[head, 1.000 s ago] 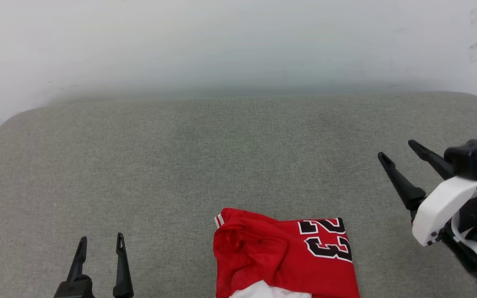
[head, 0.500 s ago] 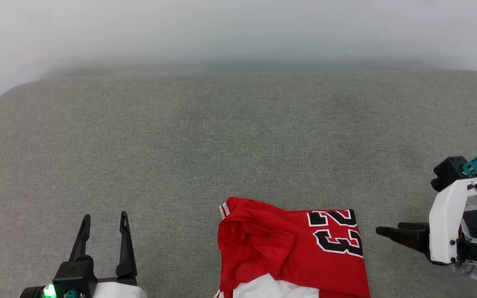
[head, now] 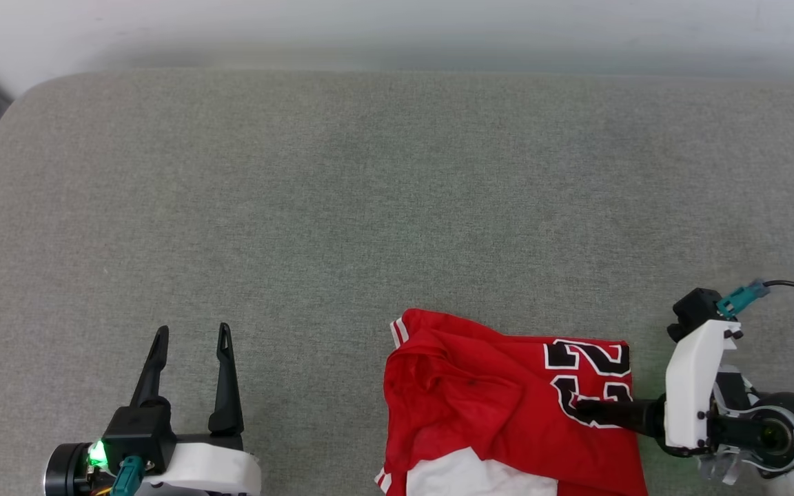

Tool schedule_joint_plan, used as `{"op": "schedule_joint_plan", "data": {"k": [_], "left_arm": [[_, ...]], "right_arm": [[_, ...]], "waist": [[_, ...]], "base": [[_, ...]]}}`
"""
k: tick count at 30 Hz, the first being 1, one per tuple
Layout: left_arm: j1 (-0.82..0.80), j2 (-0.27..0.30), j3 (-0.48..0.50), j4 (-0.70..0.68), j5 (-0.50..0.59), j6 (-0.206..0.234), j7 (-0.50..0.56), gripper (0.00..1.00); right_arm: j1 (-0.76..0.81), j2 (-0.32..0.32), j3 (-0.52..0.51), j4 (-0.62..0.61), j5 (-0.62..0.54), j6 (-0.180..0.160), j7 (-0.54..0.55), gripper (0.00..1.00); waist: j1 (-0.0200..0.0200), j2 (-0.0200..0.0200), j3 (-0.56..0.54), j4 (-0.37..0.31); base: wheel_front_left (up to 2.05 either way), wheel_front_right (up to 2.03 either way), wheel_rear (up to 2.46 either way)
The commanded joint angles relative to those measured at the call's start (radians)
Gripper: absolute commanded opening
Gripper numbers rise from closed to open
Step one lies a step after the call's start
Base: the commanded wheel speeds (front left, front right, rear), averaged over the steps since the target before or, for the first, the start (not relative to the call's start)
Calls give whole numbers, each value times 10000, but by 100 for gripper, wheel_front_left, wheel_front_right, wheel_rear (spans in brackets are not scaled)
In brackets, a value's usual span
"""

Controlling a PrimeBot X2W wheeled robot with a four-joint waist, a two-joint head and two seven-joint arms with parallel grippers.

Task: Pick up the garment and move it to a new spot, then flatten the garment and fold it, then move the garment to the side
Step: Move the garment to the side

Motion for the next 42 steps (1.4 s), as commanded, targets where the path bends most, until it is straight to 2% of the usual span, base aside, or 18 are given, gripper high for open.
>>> {"op": "schedule_joint_plan", "data": {"k": [1,7,8,9,10,15,21,26,32,37,42], "left_arm": [[-94,-11,10,21,8,6,-21,100],[-157,-11,9,73,-21,-32,-21,100],[-168,-11,2,84,-32,-26,-21,100],[-189,-11,-17,92,-41,-16,-21,100],[-239,-11,-105,133,-45,15,-21,100],[-47,-11,-89,130,-30,83,-21,100],[247,-10,-34,36,-101,232,-21,100],[382,-10,24,-126,-176,322,-21,100],[251,-11,124,-250,-220,399,-21,100],[-15,-8,216,-327,-75,304,-21,100],[-383,28,347,-413,139,75,-21,100]], "right_arm": [[137,294,168,319,-56,-14,-123,100],[456,603,977,938,-283,-19,-218,100],[454,609,1061,981,-316,-21,-312,53],[419,594,1105,999,-360,-21,-469,31],[162,406,1226,899,-362,-19,-908,0],[-284,-75,1182,401,-107,-16,-1494,0],[-600,-1016,1586,-782,-120,-10,-1922,0],[-1080,-2018,2112,-2003,-451,-10,-2003,0],[-2014,-3084,2583,-2821,-1021,-10,-2165,0],[-2810,-3687,2772,-2692,-1667,-11,-2780,0],[-3503,-4312,2801,-1875,-2230,-11,-3536,0]], "waist": [[0,0,93,70],[0,0,203,112],[0,0,211,103],[0,0,218,96],[0,0,163,91],[0,0,-147,32],[0,0,-534,-376],[0,0,-590,-1167],[0,0,-221,-2366],[0,0,261,-3139],[0,0,896,-3482]], "base": [[0,0,0],[0,0,0],[0,0,0],[0,0,0],[0,0,0],[0,0,0],[0,0,0],[0,0,0],[0,0,0],[0,0,0],[0,0,0]]}}
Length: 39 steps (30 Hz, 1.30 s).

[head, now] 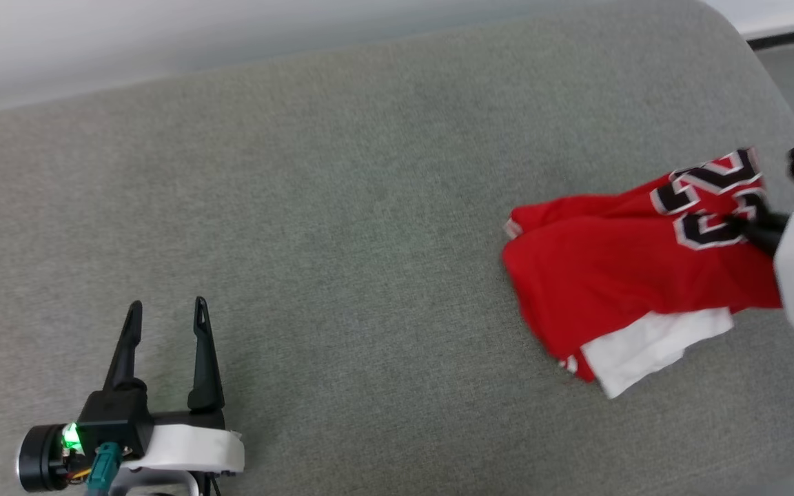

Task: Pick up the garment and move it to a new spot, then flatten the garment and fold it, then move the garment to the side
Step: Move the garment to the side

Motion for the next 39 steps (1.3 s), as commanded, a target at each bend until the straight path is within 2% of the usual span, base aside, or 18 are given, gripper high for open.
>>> {"op": "schedule_joint_plan", "data": {"k": [1,9,17,23,27,28,29,30,31,36,37,39], "left_arm": [[-207,53,81,-101,88,-97,-21,100],[-652,328,291,-559,275,-352,-19,100],[-981,652,262,-1152,442,-441,-21,100],[-1168,785,134,-1497,494,-438,-19,100],[-1227,764,69,-1606,463,-343,-12,100],[-1221,744,46,-1600,448,-327,-12,100],[-1198,727,28,-1596,433,-300,-12,100],[-1198,727,28,-1596,433,-300,-12,100],[-1173,704,-1,-1580,421,-273,-12,100],[-1040,508,-107,-1507,307,-126,-19,100],[-922,436,-158,-1437,260,-43,-21,100],[-858,400,-204,-1381,250,-32,-21,100]], "right_arm": [[-349,-162,-152,424,-83,-9,-232,0],[-1376,-659,-718,2415,-845,-9,-983,0],[-2397,-777,-1341,4163,-1815,-9,-1630,0],[-2868,-583,-1962,5439,-2475,-9,-2203,0],[-2985,-208,-2330,6128,-2840,-9,-2682,0],[-2986,-130,-2437,6328,-2943,-11,-2787,4],[-2999,-84,-2535,6518,-3055,-11,-2887,79],[-2999,-84,-2535,6518,-3055,-11,-2887,79],[-3010,-22,-2603,6701,-3191,-11,-2966,100],[-3197,157,-3001,7208,-3948,-9,-3701,100],[-3285,208,-3243,7280,-4287,-9,-4248,100],[-3289,280,-3372,7286,-4451,-9,-4588,100]], "waist": [[-1,0,599,-359],[-1,0,1873,-617],[-1,0,2871,-767],[-1,0,3320,-670],[-1,0,3383,-565],[-1,0,3353,-525],[-1,0,3312,-488],[-1,0,3312,-488],[-1,0,3243,-443],[-1,0,2660,-166],[-1,0,2334,-49],[-1,0,2135,33]], "base": [[0,0,0],[0,0,0],[0,0,0],[0,0,0],[0,0,0],[0,0,0],[0,0,0],[0,0,0],[0,0,0],[0,0,0],[0,0,0],[0,0,0]]}}
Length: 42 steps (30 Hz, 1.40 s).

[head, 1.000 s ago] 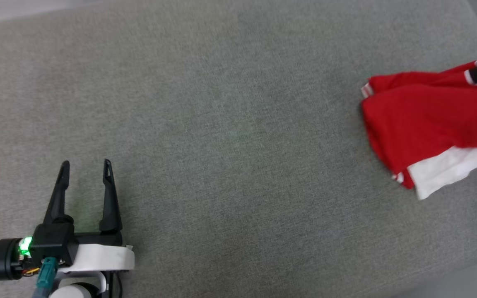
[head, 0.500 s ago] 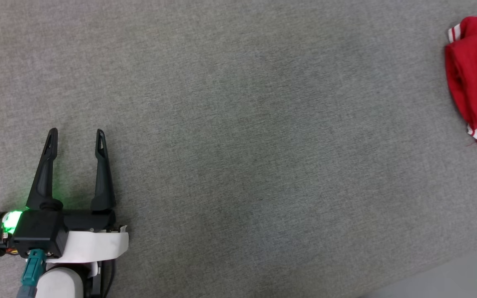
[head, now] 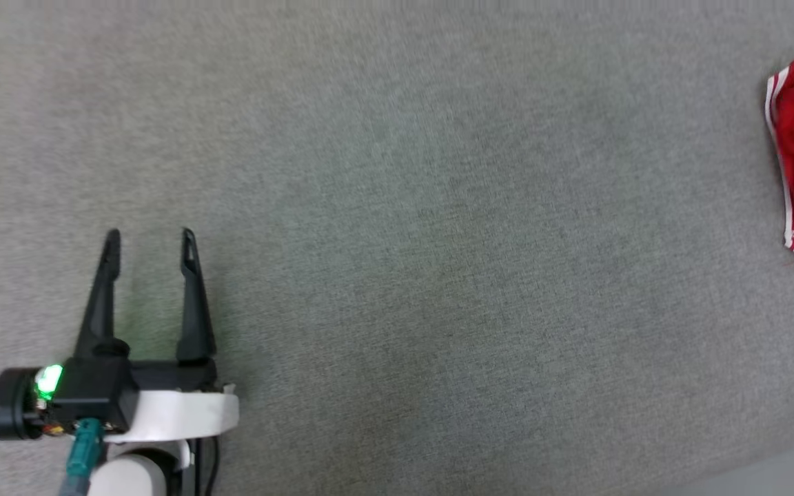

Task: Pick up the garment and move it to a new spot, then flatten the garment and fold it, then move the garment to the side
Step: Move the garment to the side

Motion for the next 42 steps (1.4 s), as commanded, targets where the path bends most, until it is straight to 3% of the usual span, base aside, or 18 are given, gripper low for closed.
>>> {"op": "schedule_joint_plan", "data": {"k": [1,7,13,27,32,42], "left_arm": [[255,-75,-74,108,-74,73,-19,100],[740,-231,-223,240,-155,282,-17,100],[1385,-317,-241,351,-275,483,-19,100],[2203,-390,-311,959,-475,482,-17,100],[2338,-398,-373,1188,-450,383,-17,100],[2753,-400,-572,1490,-354,173,-19,100]], "right_arm": [[-20,145,-143,-125,-492,-11,-793,100],[364,911,-949,-478,-1162,-11,-2883,100],[1220,2341,-1582,-1482,-1987,-11,-4237,100],[5275,5259,-1728,-6282,-2431,-10,-4352,100],[6703,6100,-1832,-6841,-2494,-10,-4353,100],[9321,6947,-2752,-7451,-2570,-8,-4354,100]], "waist": [[-1,0,-729,340],[-1,0,-1592,605],[-1,0,-2477,829],[-1,0,-4018,1654],[-1,0,-4398,2016],[-1,0,-5043,2652]], "base": [[0,0,0],[0,0,0],[0,0,0],[0,0,0],[0,0,0],[0,0,0]]}}
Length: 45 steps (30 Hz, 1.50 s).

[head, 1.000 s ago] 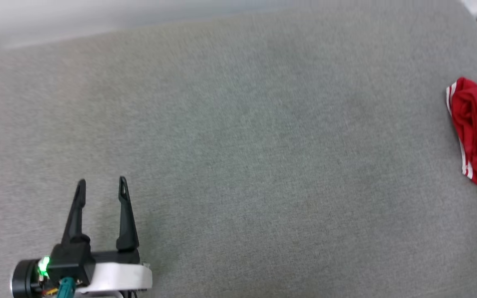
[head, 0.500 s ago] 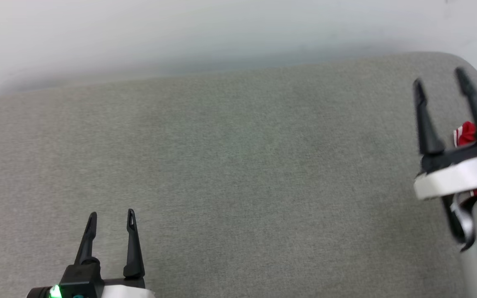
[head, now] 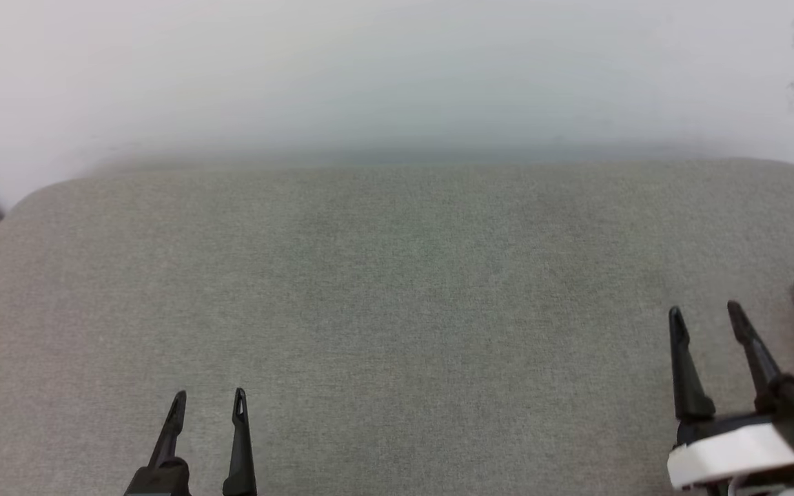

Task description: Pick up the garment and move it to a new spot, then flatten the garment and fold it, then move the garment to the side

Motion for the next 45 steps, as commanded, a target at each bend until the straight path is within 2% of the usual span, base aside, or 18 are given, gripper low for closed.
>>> {"op": "schedule_joint_plan", "data": {"k": [1,11,22,23,26,29,30,45], "left_arm": [[141,-12,-2,14,58,-28,-21,100],[358,-13,-4,19,-102,-119,-21,100],[370,-13,110,47,-166,-128,-21,100],[292,2,113,40,-139,-152,0,0],[330,1,92,428,-239,-151,12,0],[238,38,98,437,-940,-193,114,0],[97,86,112,526,-1627,-258,232,0],[-533,237,171,1025,-4463,-589,736,0]], "right_arm": [[386,143,-37,-202,-5,-4,-16,100],[1997,447,-36,-1442,435,-4,-18,100],[2310,451,70,-1596,914,-4,-18,100],[2204,408,60,-1574,881,0,0,0],[2208,408,96,-1166,977,0,55,0],[2112,375,123,-1096,1640,0,165,0],[1977,333,142,-982,2287,0,284,0],[1420,200,203,-504,4959,-1,793,0]], "waist": [[2,0,-156,121],[2,0,-336,141],[2,0,-339,102],[2,0,-339,101],[2,0,-336,100],[2,0,-329,92],[2,0,-322,85],[2,0,-294,49]], "base": [[0,0,0],[0,0,0],[0,0,0],[0,0,0],[0,0,0],[0,0,0],[0,0,0],[0,0,0]]}}
